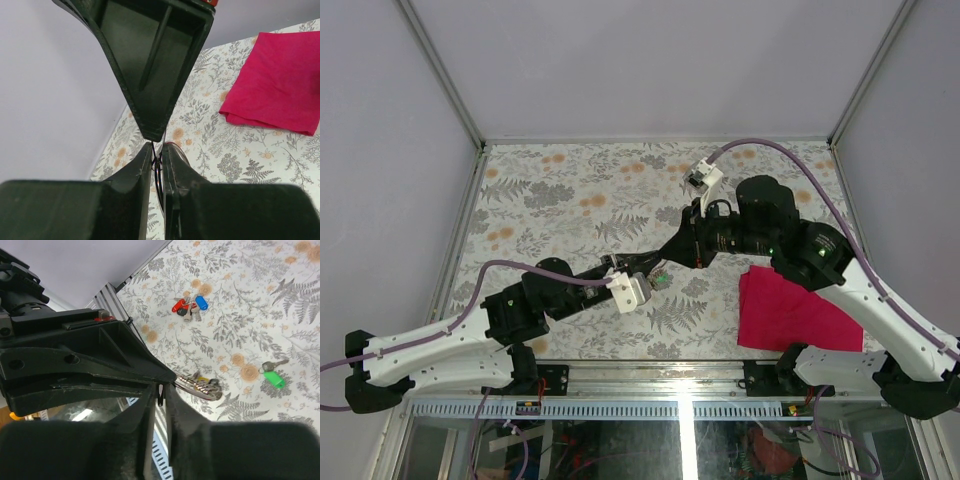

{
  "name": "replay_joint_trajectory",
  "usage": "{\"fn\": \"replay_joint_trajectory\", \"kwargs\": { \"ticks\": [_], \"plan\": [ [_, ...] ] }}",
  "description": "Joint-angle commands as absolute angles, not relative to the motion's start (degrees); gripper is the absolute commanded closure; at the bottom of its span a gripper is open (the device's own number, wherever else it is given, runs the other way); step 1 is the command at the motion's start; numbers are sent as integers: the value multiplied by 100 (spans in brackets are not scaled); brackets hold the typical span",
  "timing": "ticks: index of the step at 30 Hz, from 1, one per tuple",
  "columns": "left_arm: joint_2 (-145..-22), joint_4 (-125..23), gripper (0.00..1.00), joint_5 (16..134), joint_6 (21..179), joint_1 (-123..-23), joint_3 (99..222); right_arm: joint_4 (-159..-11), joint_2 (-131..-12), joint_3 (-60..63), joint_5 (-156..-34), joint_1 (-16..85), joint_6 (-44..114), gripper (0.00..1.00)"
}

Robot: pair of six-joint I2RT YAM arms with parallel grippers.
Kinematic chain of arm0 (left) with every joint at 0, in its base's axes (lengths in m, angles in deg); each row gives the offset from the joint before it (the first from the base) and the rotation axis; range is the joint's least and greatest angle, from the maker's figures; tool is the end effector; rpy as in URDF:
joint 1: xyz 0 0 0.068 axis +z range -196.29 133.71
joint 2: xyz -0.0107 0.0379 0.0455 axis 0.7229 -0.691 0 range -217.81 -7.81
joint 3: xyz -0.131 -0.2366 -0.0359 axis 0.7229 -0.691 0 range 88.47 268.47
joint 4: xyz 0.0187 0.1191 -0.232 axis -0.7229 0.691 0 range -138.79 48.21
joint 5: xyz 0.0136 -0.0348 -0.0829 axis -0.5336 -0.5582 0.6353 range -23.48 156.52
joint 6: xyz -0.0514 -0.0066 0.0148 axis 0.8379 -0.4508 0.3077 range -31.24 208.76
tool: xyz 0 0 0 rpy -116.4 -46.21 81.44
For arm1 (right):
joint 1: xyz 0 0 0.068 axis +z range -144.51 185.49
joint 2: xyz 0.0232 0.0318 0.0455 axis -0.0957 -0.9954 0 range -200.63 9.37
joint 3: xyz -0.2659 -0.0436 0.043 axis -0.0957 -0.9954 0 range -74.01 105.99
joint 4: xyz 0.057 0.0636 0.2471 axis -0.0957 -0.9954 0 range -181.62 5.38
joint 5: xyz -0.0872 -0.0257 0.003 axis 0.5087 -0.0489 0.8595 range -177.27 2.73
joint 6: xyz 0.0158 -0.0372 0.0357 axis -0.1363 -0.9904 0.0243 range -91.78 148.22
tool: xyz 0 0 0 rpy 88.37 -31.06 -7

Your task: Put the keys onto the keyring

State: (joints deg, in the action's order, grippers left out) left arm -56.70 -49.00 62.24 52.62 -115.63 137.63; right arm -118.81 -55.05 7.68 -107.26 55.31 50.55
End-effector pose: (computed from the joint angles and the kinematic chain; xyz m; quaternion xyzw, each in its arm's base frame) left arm 0.0733 -0.1867 0.3745 0.5440 0.4471 -0.1775 0.6875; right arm 0.1360 0.1796 0.4505 -0.2884 0.7440 0.4580 0.3919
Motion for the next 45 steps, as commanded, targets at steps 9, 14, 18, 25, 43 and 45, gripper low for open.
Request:
{"fn": "replay_joint_trajectory", "kwargs": {
  "ticks": [9, 14, 18, 25, 43, 45],
  "plan": [
    [-5458, -4548, 100, 5643, 5429, -11570, 13907, -10700, -4218, -258, -8833, 5550, 5058, 54],
    [-5352, -4039, 100, 5155, 6031, -11573, 13974, -11136, -3978, -847, -7948, 5555, 5371, 51],
    [-5345, -3657, 100, 4806, 6713, -11572, 14035, -11311, -4024, -1519, -7967, 5551, 5723, 50],
    [-5375, -2904, 100, 4119, 7644, -11567, 14300, -11090, -4566, -2181, -8032, 5554, 6297, 48],
    [-5267, -1716, 100, 3593, 9257, -11571, 14752, -9981, -8179, -1230, -9445, 5459, 5758, 51],
    [-5289, -1666, 100, 3593, 9193, -11572, 14797, -10054, -8442, -1023, -9375, 5469, 5761, 52]
  ]
}}
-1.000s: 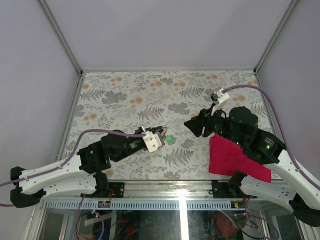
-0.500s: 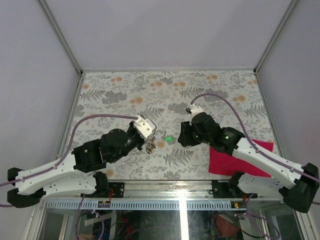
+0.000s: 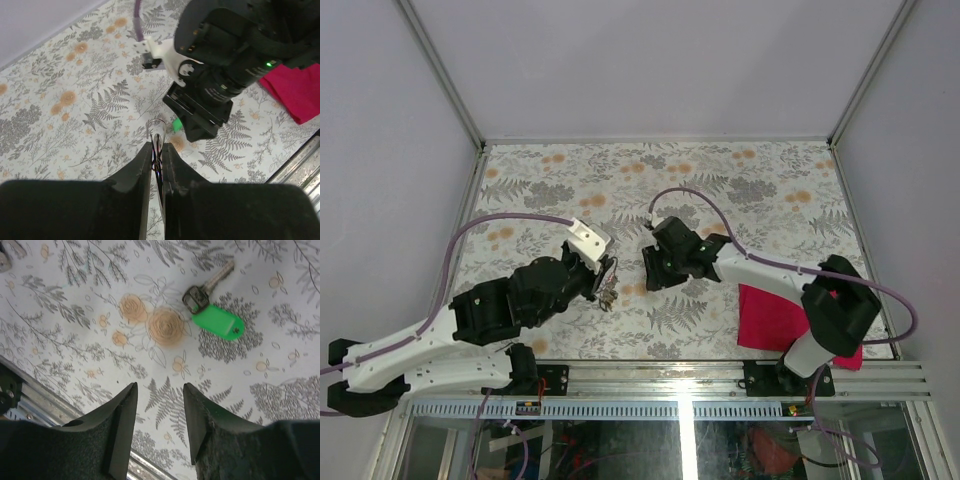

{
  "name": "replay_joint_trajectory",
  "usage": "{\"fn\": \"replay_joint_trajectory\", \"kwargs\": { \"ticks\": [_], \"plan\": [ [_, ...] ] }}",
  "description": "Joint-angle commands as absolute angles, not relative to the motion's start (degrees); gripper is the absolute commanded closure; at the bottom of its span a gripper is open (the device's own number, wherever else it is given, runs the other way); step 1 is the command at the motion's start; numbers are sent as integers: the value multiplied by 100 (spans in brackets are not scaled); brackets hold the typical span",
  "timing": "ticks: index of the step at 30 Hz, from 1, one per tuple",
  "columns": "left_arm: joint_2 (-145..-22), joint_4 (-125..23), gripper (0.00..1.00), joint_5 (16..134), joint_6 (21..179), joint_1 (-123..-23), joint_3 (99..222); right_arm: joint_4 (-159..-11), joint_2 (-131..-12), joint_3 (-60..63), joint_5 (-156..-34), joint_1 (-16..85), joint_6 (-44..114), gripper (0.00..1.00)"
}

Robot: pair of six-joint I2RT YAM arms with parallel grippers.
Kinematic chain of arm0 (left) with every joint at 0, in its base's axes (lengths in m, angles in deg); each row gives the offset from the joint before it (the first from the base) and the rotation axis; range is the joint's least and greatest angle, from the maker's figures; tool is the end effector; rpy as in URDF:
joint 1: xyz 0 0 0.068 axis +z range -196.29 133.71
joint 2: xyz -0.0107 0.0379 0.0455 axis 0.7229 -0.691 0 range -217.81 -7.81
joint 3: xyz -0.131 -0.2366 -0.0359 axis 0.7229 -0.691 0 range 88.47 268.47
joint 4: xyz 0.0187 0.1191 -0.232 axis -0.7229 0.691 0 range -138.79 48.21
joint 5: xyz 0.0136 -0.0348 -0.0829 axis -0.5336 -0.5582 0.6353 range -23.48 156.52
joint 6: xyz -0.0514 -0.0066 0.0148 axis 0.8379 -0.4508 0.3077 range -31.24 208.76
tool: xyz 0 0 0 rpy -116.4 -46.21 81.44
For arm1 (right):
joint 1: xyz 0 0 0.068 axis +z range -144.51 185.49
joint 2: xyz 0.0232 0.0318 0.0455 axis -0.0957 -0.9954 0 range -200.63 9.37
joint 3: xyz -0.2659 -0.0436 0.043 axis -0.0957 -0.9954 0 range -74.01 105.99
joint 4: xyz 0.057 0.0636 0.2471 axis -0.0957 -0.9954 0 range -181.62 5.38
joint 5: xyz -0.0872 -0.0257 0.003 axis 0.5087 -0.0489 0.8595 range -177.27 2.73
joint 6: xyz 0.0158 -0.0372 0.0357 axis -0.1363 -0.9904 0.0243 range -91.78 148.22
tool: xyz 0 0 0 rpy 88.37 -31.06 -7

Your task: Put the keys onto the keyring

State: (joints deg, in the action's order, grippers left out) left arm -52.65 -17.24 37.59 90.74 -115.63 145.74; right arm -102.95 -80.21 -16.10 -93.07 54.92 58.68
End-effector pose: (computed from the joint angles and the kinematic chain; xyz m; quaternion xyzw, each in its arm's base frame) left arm 0.0720 -0.1422 0.3766 0.3169 0.7368 -0.1620 0.5749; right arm 0.2110 0.2517 0.2162 -0.1717 0.9228 0.2558 0.2314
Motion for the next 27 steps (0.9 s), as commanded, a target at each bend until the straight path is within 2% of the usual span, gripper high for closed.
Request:
{"fn": "replay_joint_trajectory", "kwargs": {
  "ticks": [1, 18, 27],
  "plan": [
    [-5301, -1648, 100, 3589, 9160, -11567, 14818, -10093, -8538, -916, -9321, 5471, 5762, 52],
    [-5414, -1384, 100, 3359, 9057, -11574, 14998, -11129, -9879, 373, -8154, 5742, 5783, 57],
    [-5523, -1346, 100, 3368, 8994, -11569, 15040, -11313, -10209, 679, -8167, 5857, 5733, 59]
  ]
}}
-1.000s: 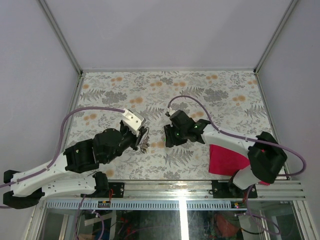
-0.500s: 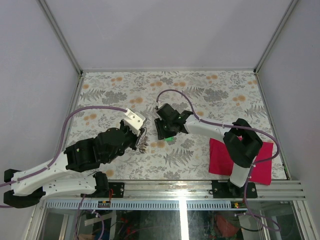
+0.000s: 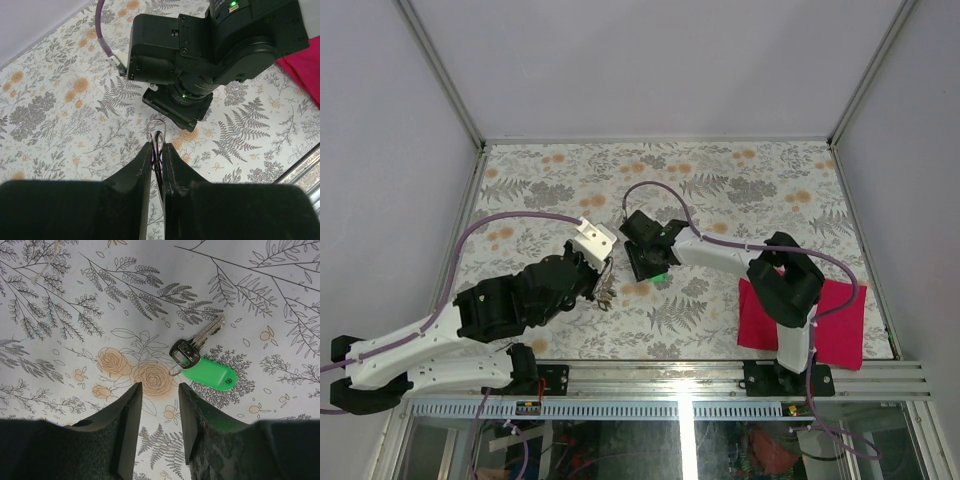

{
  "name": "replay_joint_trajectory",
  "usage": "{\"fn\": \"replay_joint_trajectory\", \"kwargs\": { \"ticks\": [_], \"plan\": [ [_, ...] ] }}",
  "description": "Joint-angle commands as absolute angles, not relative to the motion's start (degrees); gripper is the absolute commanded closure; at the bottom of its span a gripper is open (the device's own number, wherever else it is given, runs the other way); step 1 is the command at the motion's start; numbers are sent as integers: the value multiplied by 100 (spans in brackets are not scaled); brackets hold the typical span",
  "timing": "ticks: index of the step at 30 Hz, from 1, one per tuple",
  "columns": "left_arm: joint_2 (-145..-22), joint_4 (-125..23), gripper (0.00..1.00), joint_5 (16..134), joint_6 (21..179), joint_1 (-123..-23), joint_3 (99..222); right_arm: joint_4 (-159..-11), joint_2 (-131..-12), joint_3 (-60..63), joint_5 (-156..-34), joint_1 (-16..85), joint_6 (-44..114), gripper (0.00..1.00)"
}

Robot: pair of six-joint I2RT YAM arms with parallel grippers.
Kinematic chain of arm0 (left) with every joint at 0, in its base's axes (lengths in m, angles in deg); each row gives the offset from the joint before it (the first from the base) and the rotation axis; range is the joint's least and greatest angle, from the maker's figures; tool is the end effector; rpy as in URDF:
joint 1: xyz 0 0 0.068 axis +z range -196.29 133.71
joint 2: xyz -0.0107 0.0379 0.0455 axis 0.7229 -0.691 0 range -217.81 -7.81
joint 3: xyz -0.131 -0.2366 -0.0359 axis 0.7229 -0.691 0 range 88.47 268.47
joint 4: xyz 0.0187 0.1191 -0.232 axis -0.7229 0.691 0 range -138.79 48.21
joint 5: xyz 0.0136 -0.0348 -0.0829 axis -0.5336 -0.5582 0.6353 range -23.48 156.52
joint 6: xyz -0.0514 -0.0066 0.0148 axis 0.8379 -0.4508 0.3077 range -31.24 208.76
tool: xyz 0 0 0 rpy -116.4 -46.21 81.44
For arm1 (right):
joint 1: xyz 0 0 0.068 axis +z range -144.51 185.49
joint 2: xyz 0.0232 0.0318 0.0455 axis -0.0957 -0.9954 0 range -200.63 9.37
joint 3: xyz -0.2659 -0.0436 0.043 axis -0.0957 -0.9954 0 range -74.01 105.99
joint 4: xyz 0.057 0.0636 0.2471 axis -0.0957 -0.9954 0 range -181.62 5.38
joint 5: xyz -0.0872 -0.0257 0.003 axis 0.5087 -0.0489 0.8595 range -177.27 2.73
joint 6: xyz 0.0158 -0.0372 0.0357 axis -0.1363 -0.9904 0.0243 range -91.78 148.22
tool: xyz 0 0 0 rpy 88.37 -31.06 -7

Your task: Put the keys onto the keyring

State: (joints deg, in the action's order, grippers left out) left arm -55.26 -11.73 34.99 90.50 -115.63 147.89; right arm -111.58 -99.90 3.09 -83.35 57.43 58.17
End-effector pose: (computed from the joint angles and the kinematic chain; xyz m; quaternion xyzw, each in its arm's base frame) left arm 0.0750 -0.1461 0.3733 0.3306 0.7559 -0.1137 0.5536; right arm 0.2503 0.3155 0.1891 -0.1748 0.9474 0.1495 0.2226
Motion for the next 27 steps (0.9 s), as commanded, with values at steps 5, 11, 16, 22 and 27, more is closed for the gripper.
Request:
{"fn": "replay_joint_trajectory", "kwargs": {
  "ticks": [5, 11, 16, 22, 27],
  "plan": [
    [-5545, -1338, 100, 3390, 8982, -11569, 15057, -11483, -10416, 847, -8068, 5910, 5686, 59],
    [-5589, -1296, 100, 3411, 8980, -11572, 15103, -11617, -10563, 971, -7871, 5940, 5617, 59],
    [-5628, -1289, 100, 3443, 8959, -11572, 15148, -11674, -10625, 1031, -7795, 5956, 5575, 59],
    [-5674, -1286, 100, 3462, 8954, -11570, 15174, -11660, -10708, 1043, -7805, 5959, 5526, 61],
    [-5744, -1286, 100, 3474, 8921, -11572, 15207, -11671, -10780, 1077, -7838, 5962, 5491, 64]
  ]
}}
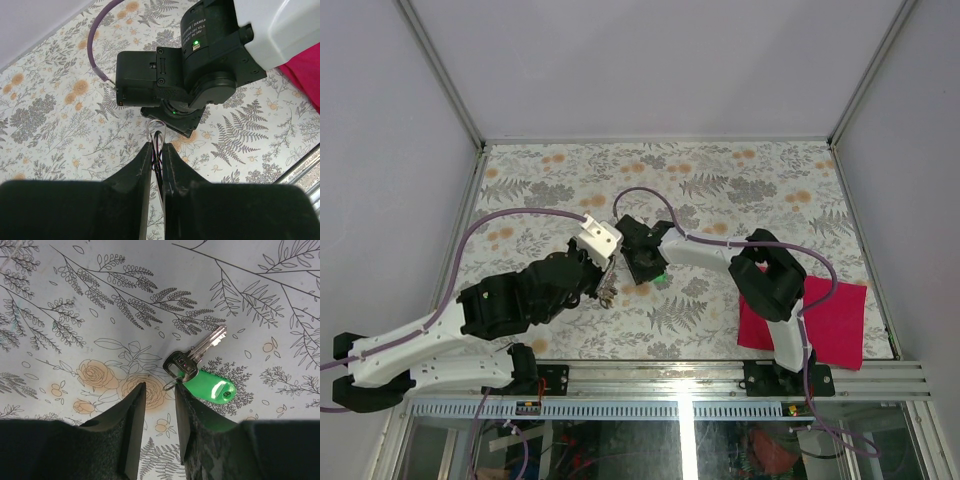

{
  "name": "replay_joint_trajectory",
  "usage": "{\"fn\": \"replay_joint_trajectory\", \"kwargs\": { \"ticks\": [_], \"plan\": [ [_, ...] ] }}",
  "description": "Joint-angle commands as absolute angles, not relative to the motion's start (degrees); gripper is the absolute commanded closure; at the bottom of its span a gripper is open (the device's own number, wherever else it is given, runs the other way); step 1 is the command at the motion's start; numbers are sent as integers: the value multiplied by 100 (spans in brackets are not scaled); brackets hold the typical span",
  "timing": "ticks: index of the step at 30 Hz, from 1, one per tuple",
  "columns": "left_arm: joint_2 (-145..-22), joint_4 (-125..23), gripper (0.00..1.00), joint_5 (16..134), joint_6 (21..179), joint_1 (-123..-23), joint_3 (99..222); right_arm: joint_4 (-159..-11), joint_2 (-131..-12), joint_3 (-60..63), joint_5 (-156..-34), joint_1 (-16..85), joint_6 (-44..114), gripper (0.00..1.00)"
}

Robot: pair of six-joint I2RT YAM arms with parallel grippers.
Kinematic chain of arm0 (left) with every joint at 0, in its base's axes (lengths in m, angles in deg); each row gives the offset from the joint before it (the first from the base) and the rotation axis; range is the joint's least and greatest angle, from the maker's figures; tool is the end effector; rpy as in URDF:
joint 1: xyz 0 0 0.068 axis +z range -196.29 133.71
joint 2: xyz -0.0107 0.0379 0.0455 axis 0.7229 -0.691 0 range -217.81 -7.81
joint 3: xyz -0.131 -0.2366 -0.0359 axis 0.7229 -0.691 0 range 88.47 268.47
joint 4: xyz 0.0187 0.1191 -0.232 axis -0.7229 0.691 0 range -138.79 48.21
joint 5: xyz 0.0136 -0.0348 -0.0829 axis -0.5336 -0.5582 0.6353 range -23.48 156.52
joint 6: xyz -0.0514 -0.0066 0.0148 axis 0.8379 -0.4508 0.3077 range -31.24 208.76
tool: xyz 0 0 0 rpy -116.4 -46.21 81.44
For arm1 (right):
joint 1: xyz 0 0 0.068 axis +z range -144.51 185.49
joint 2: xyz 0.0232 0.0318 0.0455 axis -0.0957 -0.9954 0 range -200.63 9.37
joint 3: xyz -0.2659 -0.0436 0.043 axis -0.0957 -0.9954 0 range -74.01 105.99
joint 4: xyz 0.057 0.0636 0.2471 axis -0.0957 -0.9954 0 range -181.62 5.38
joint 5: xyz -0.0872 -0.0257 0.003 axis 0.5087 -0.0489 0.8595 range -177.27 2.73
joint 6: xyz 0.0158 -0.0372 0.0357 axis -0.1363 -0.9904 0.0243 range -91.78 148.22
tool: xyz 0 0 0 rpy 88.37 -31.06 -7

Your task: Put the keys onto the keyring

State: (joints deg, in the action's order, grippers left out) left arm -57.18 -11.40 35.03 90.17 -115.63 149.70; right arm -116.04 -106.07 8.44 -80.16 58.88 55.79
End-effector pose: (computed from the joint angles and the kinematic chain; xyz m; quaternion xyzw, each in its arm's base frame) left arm 0.0773 -0.1522 0.3780 0.3348 0.7561 -0.1101 0.5515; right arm 0.2535 0.3335 0.1703 -0.2041 0.9517 0.0976 0.2075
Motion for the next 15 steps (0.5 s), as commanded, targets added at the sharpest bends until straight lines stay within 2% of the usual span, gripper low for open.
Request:
{"fn": "replay_joint_trajectory", "kwargs": {
  "ticks": [1, 5, 10, 15],
  "plan": [
    [-5747, -1289, 100, 3467, 8910, -11570, 15210, -11687, -10792, 1095, -7836, 5963, 5479, 65],
    [-5786, -1291, 100, 3463, 8898, -11571, 15203, -11721, -10811, 1101, -7797, 5967, 5463, 69],
    [-5770, -1262, 100, 3440, 8910, -11573, 15188, -11690, -10762, 1040, -7734, 5968, 5460, 84],
    [-5717, -1239, 100, 3403, 8907, -11566, 15175, -11599, -10610, 934, -7674, 5966, 5442, 95]
  ]
}}
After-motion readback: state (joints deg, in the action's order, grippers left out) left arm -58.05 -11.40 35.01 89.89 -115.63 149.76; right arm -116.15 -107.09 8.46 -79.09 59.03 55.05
